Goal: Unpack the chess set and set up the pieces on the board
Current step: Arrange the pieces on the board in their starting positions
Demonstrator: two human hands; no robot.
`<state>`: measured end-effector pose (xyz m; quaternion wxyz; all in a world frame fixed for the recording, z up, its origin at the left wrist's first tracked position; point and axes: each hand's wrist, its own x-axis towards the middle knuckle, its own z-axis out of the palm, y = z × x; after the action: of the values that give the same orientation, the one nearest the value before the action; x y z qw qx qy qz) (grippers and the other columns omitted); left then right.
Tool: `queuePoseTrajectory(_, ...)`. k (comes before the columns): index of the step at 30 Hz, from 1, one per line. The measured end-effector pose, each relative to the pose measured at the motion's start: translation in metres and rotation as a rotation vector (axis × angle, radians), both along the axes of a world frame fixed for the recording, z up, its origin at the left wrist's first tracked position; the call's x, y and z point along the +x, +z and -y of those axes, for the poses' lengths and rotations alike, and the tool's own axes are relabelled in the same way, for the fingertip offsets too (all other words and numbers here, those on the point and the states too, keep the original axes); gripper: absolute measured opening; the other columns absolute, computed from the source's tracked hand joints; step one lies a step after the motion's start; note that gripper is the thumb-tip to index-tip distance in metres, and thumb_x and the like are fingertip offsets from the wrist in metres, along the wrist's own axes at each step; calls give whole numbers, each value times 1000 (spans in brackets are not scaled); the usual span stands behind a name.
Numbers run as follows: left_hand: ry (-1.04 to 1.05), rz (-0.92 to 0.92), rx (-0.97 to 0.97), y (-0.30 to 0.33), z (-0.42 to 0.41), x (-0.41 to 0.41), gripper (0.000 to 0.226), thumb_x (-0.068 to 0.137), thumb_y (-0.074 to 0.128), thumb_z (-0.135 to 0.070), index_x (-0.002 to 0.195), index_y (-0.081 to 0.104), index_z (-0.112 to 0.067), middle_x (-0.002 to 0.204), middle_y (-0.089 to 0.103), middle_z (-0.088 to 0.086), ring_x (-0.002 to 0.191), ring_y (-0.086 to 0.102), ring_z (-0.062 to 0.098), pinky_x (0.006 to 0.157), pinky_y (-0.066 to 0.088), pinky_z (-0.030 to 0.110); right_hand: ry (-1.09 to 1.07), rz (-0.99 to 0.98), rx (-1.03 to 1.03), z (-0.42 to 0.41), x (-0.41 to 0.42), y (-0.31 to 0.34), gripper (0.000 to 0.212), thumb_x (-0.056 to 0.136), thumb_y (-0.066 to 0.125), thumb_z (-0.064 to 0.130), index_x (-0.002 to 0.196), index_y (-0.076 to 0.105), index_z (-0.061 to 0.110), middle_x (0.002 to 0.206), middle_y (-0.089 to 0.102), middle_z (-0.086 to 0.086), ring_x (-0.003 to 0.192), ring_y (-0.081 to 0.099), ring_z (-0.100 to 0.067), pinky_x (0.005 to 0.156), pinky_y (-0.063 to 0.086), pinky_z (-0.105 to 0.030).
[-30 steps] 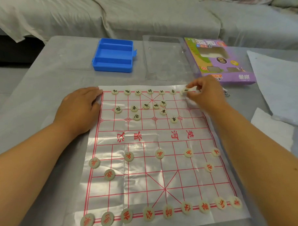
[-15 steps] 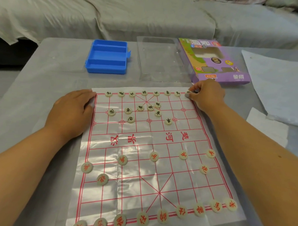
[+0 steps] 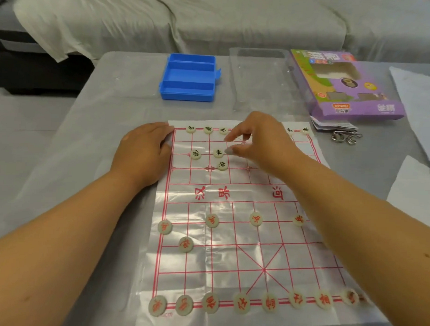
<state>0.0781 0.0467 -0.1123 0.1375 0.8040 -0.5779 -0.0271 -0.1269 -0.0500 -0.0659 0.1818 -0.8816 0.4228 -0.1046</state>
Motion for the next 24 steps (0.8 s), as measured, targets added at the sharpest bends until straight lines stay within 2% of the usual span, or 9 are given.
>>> queuePoseTrajectory(7,-14,10,-19,-4,1,4,42,100,36,-30,140,45,-18,145,45,1,134,39,21,112,26,37,23,-110,-6,3,19,-18,33,76,71,44,107,69,34,95,47,7,87,44,-13,80,34,-29)
queuePoseTrajectory(11,-5,6,-3,-5,2,5,43,101,35,-29,142,43,-20,147,43,1,135,37,21,114,23,36,25,-114,-5,4,20,-19,33,76,71,43,108,69,33,96,47,7,87,42,-12,82,38,-31)
queuePoseTrajectory(19,37,-23,22,-5,3,5,44,101,34,-29,144,38,-22,149,40,0,137,35,21,114,23,36,0,-69,27,2,28,-16,30,78,71,39,107,70,30,93,50,5,88,48,-15,86,45,-33)
queuePoseTrajectory(24,51,-38,12,-5,3,4,44,101,35,-29,144,38,-19,149,40,1,136,36,21,115,25,37,-18,5,17,7,62,-11,31,80,68,42,110,68,32,93,50,8,98,54,-18,92,47,-38)
